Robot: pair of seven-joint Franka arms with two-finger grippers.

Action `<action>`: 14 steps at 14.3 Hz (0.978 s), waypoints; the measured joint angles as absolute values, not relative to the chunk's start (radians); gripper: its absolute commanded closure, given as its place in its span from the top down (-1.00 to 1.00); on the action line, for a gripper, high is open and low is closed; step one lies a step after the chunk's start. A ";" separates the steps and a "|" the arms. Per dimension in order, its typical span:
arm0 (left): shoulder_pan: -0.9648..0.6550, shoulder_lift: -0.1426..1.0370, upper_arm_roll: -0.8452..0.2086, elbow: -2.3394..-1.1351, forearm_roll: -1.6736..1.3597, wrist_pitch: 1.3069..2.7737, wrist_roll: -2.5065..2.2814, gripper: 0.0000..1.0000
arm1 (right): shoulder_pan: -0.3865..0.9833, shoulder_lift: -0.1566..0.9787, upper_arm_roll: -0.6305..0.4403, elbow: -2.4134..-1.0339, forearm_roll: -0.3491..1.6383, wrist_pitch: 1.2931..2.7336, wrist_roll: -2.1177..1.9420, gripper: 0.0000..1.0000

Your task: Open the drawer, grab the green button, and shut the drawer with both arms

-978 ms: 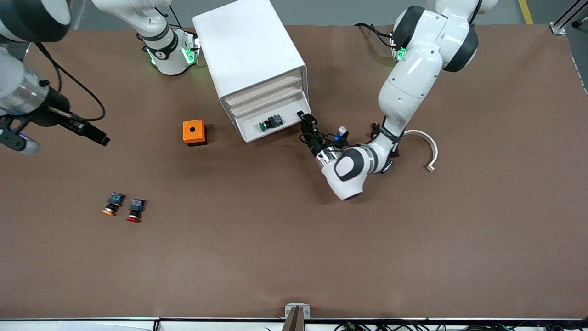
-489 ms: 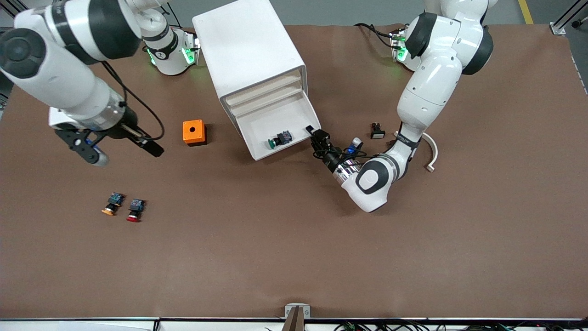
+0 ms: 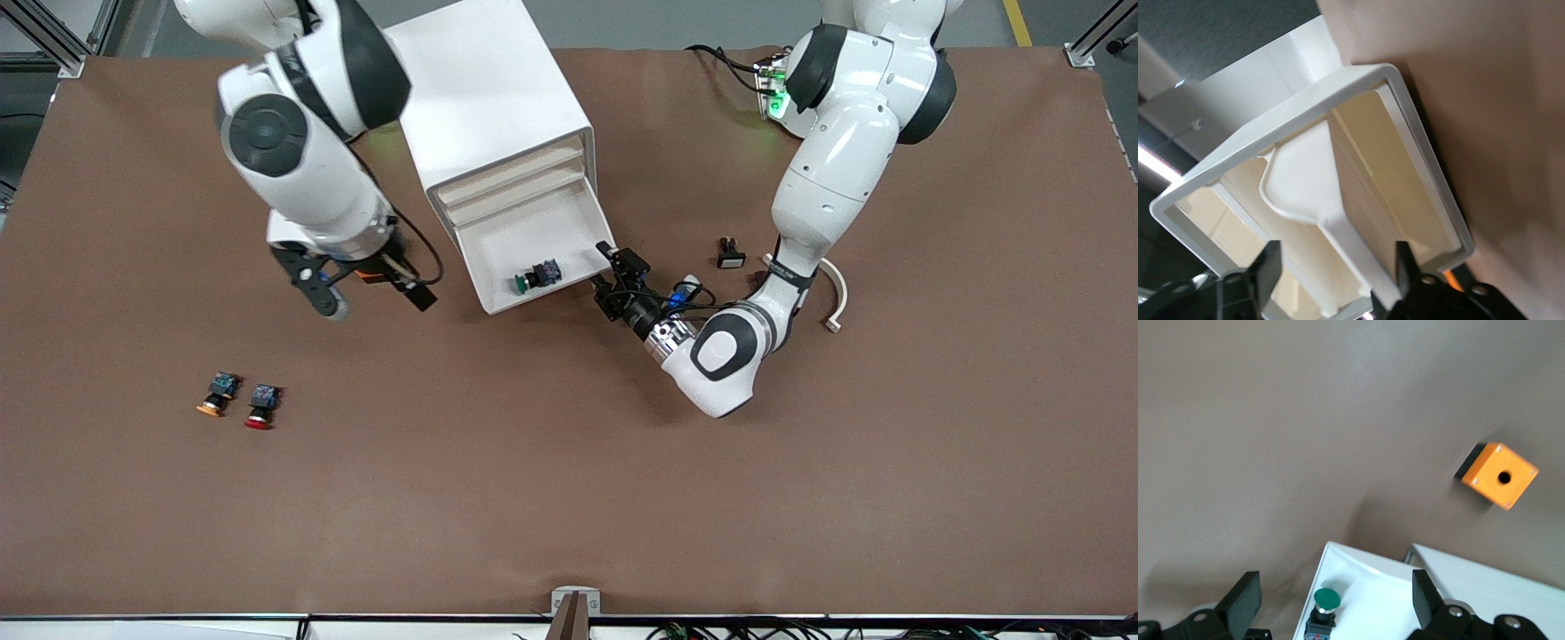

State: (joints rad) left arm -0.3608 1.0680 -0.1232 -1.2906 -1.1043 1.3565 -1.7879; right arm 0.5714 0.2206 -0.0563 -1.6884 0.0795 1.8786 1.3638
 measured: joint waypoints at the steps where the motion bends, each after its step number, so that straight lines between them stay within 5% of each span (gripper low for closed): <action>1: -0.354 1.066 -0.120 -1.276 -1.104 1.358 -1.741 0.98 | 0.596 0.240 -0.056 -1.688 0.083 1.900 1.408 0.99; 14: -0.335 0.959 -0.014 -1.162 -0.842 1.438 -1.050 0.98 | 0.808 0.381 -0.057 -1.851 0.126 2.278 1.625 0.99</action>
